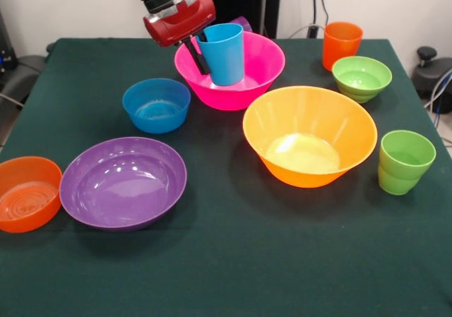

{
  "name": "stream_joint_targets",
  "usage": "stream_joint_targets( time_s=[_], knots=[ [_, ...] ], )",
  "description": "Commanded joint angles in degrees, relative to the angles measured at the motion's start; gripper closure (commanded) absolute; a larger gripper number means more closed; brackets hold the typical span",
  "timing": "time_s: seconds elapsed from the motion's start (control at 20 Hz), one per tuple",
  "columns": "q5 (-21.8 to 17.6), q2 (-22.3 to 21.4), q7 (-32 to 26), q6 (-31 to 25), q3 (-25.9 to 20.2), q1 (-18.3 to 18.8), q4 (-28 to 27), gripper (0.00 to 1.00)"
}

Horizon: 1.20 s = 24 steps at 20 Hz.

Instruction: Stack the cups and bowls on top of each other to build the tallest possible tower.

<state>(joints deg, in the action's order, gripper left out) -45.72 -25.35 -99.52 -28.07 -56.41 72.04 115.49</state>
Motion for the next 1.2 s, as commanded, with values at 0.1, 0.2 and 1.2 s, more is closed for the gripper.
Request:
stream_joint_targets(
  time_s=[0.1,0.2,1.2],
  knots=[
    [-7.2,0.2,9.93,-2.55,5.23,-3.75,-0.2,1.0],
    [-7.4,-0.06,9.88,-2.77,5.35,-3.94,-0.43,1.0],
    [-2.56,-2.17,8.91,-8.67,3.51,-6.06,-4.67,1.0]
  ],
)
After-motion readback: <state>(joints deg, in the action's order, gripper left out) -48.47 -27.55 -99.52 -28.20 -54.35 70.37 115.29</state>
